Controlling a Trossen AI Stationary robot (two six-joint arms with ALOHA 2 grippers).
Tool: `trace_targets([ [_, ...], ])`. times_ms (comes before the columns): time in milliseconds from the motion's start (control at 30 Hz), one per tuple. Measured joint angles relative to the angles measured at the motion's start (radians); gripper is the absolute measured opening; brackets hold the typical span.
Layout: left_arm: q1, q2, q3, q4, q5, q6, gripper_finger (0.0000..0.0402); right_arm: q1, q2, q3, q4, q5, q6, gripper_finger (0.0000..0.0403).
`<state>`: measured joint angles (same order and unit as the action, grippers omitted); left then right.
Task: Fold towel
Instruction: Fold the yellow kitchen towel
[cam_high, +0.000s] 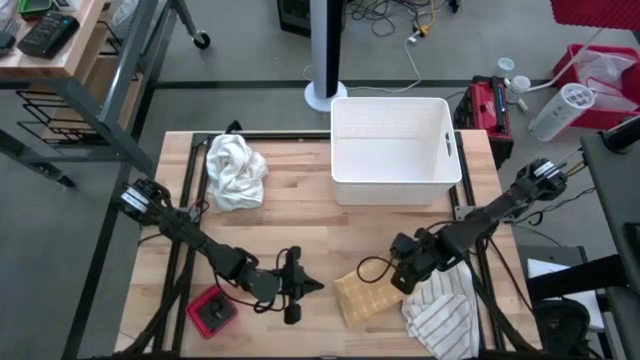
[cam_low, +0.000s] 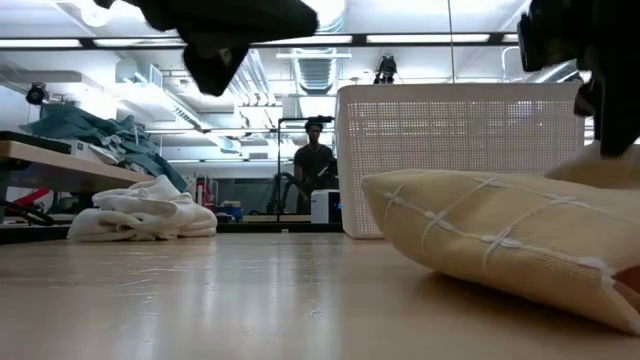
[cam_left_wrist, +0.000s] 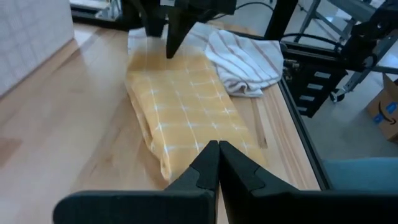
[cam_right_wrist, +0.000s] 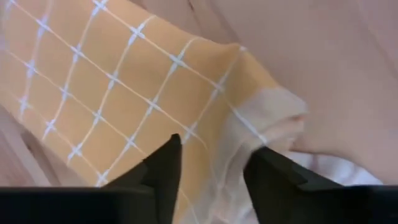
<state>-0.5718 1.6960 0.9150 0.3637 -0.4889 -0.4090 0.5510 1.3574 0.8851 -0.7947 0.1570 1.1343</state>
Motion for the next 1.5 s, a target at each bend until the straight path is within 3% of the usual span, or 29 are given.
trace_targets([
  [200, 0.045, 0.128, 0.125, -0.043, 0.052, 0.049, 0.0, 0.005, -0.037, 0.067, -0.14, 0.01, 0.022, 0.0204],
  [300, 0.084, 0.215, 0.204, -0.092, 0.055, 0.052, 0.0, 0.026, -0.053, 0.087, -0.141, 0.077, 0.021, 0.021],
  [600, 0.146, 0.429, 0.507, -0.249, 0.143, 0.108, 0.0, 0.099, -0.057, 0.11, -0.142, 0.219, 0.033, 0.0194],
  [767, 0.171, 0.514, 0.59, -0.37, 0.217, 0.124, 0.0, 0.138, -0.03, 0.109, -0.138, 0.274, 0.05, 0.0178],
  [1000, 0.202, 0.513, 0.583, -0.585, 0.379, 0.053, 0.0, 0.167, 0.014, 0.108, -0.129, 0.291, 0.087, 0.0145],
  [1133, 0.186, 0.475, 0.521, -0.65, 0.399, 0.043, 0.0, 0.167, 0.047, 0.108, -0.076, 0.303, 0.084, 0.0126],
  [1500, 0.137, 0.282, 0.286, -0.538, 0.429, 0.147, 0.0, 0.132, 0.293, 0.108, 0.417, 0.55, -0.097, 0.0042],
])
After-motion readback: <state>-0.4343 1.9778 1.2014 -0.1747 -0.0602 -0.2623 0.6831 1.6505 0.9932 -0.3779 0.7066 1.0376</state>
